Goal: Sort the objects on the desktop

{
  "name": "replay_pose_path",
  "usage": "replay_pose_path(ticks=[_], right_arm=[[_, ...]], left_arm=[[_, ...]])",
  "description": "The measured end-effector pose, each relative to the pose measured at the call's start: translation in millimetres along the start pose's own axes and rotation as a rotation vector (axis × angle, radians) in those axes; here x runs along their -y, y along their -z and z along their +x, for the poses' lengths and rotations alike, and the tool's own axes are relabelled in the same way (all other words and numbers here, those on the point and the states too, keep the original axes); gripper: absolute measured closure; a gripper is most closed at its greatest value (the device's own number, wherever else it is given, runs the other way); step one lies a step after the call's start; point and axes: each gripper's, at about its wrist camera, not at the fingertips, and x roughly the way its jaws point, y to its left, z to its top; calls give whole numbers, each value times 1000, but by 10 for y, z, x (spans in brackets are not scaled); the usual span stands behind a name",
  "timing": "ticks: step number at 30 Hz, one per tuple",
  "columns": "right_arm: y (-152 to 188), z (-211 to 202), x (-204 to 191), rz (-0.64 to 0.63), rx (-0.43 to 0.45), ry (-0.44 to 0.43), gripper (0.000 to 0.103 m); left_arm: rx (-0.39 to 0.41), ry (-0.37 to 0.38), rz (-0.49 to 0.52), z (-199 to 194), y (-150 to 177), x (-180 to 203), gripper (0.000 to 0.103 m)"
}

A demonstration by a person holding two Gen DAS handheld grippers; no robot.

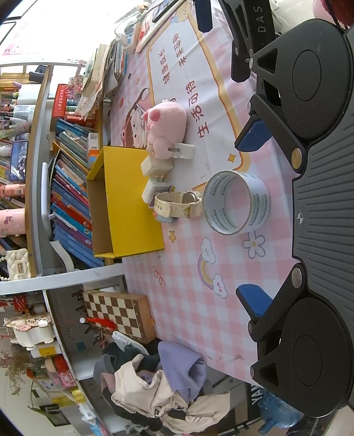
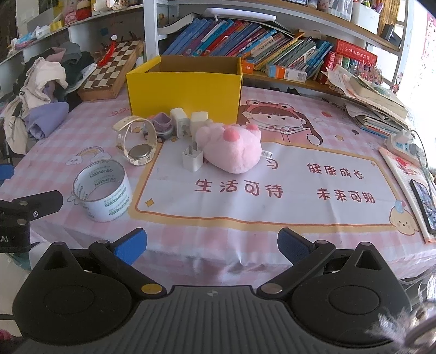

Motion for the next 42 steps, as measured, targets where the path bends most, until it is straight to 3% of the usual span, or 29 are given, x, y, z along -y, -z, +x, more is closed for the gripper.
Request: replay_pose_path(ticks=[42], right_arm=[[-118,36,-33,-24,8,21,0]], left_arm=[[-3,34,0,95,-42,-58,0]])
